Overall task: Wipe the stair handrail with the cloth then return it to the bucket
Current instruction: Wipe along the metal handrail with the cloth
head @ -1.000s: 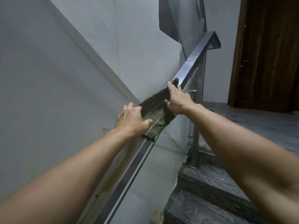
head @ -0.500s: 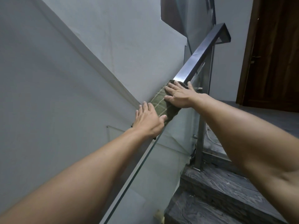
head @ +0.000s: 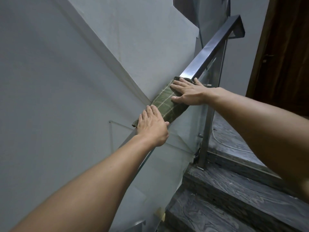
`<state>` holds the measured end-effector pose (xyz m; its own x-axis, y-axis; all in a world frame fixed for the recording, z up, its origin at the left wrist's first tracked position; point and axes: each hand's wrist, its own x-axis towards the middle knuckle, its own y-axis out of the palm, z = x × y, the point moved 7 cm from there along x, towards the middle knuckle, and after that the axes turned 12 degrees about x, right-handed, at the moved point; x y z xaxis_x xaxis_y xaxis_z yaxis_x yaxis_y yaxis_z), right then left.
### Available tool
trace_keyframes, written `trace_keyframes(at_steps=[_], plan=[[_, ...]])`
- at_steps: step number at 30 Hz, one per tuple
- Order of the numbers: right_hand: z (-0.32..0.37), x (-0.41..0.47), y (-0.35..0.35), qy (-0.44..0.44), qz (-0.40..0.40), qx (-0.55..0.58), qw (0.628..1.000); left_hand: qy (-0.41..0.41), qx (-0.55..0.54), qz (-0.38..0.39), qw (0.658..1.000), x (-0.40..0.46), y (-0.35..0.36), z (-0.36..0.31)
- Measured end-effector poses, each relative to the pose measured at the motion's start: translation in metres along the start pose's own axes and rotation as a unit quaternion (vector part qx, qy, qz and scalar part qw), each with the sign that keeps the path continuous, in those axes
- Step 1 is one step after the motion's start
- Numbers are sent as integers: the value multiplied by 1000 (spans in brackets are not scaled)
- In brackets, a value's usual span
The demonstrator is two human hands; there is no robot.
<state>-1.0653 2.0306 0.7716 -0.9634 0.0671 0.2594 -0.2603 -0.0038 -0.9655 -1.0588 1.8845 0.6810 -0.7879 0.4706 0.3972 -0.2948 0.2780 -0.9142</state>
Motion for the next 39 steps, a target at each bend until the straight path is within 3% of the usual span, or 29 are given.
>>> trace_keyframes(at_steps=[10, 15, 22, 34, 39], plan=[[35, -14, 13, -80, 23, -123, 989, -7, 16, -5, 1000, -40, 6, 21], [57, -21, 11, -124, 59, -115, 984, -17, 14, -13, 1000, -56, 9, 33], [70, -28, 28, -219, 53, -232, 946, -37, 17, -22, 999, -74, 12, 43], [103, -50, 56, -261, 37, -154, 952, -71, 4, 1, 997, -111, 20, 65], [119, -61, 69, -271, 30, -172, 947, -125, -67, 10, 990, -115, 13, 82]])
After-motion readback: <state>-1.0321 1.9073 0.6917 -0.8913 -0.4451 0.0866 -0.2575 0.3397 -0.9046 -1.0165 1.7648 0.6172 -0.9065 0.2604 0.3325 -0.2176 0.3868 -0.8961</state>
